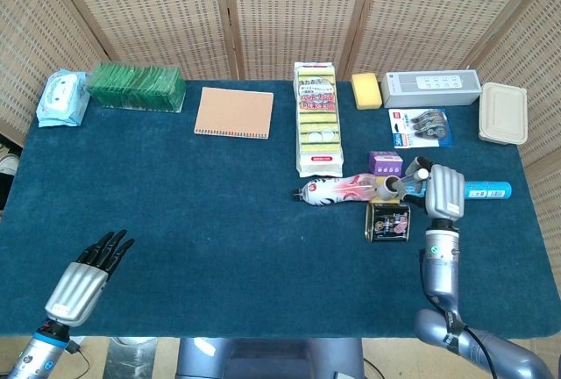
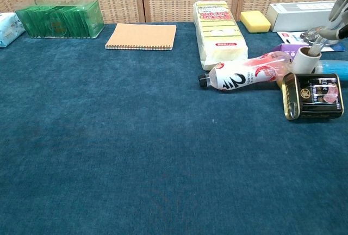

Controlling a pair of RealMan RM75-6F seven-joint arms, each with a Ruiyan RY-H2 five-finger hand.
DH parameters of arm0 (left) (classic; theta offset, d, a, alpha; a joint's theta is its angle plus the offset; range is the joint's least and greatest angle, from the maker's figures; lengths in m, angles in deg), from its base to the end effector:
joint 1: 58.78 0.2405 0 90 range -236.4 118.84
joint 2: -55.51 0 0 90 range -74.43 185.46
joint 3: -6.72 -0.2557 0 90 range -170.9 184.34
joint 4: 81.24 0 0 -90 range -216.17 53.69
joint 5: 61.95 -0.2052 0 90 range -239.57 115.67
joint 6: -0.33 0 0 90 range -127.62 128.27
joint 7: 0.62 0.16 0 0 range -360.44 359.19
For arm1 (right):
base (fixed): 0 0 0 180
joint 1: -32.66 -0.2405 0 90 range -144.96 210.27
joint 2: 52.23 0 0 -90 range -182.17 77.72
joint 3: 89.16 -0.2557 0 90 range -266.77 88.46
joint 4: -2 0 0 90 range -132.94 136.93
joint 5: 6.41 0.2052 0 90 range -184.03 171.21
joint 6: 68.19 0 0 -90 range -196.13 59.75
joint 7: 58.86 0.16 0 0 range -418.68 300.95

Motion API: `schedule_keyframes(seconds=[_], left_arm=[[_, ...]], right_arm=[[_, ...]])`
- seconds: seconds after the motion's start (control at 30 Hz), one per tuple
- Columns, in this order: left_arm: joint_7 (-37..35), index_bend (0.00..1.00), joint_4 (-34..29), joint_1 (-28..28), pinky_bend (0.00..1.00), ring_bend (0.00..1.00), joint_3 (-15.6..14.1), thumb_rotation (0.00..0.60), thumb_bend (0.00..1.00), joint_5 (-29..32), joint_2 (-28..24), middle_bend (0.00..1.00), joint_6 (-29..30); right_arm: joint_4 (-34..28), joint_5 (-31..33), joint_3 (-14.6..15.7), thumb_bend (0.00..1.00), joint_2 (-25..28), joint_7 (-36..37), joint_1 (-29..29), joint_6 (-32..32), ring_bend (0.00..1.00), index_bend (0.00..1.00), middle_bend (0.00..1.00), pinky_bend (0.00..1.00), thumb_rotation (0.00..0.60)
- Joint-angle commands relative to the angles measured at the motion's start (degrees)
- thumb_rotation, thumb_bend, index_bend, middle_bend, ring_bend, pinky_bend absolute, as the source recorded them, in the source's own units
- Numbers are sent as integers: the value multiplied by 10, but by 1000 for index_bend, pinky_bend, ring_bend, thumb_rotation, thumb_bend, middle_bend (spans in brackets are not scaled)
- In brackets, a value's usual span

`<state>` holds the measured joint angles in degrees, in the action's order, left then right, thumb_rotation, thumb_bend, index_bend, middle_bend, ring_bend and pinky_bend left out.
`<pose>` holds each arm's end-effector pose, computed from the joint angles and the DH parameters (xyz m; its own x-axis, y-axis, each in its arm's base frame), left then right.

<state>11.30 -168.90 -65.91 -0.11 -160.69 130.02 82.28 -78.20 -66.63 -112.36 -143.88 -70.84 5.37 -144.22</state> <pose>-0.2795 0.1643 0.0684 0.5287 0.1529 0.8349 0.8278 -0.3101 -0.4675 -0.2297 -0.3586 0.0741 0.1365 0.1617 0.9773 -0.9874 0.1020 0.1210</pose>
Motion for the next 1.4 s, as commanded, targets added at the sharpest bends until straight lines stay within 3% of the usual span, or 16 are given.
schedule_keyframes(seconds=[0.03,1.4], left_arm=[[0,31,0,0,209,10,-1,600,205,-1,0,17,1],[-4,32,-2,2,211,14,0,600,205,-6,-3,17,6]], right_arm=[[-26,-6,3,333,16,-14,4,-8,874,691,817,755,600],[-180,13,4,361,116,-105,16,-49,942,745,888,811,600]])
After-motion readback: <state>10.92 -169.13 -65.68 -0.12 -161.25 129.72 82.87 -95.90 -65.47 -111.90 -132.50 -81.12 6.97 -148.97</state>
